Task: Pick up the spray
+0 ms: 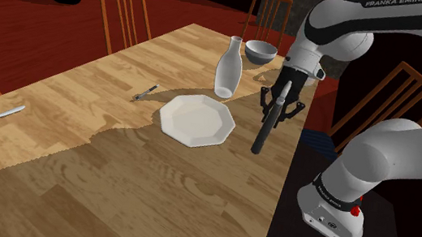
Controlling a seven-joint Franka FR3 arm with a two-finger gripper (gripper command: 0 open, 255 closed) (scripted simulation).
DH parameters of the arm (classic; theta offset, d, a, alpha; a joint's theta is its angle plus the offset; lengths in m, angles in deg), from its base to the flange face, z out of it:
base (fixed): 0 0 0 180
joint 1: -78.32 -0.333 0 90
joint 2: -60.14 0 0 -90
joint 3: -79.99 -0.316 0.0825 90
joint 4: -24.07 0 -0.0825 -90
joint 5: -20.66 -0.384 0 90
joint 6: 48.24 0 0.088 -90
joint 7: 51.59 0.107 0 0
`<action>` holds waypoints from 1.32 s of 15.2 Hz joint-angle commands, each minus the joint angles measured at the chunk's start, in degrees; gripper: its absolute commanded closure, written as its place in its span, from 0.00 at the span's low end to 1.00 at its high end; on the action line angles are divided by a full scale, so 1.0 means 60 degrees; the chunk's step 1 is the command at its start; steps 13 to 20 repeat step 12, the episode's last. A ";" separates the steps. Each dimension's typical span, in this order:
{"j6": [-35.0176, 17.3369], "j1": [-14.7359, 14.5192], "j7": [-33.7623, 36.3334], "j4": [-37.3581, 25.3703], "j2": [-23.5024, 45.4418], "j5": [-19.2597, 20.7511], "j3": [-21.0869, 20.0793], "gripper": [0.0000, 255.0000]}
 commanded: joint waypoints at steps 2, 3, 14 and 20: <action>0.0390 0.0018 0.0184 -0.0262 -0.0164 0.0087 0.0060 1.00; 0.0521 0.0024 0.0245 -0.0362 -0.0208 0.0116 0.0082 1.00; 0.1410 0.0054 0.0661 -0.1121 -0.0427 0.0288 0.0233 1.00; 0.1410 0.0054 0.0661 -0.1121 -0.0427 0.0288 0.0233 1.00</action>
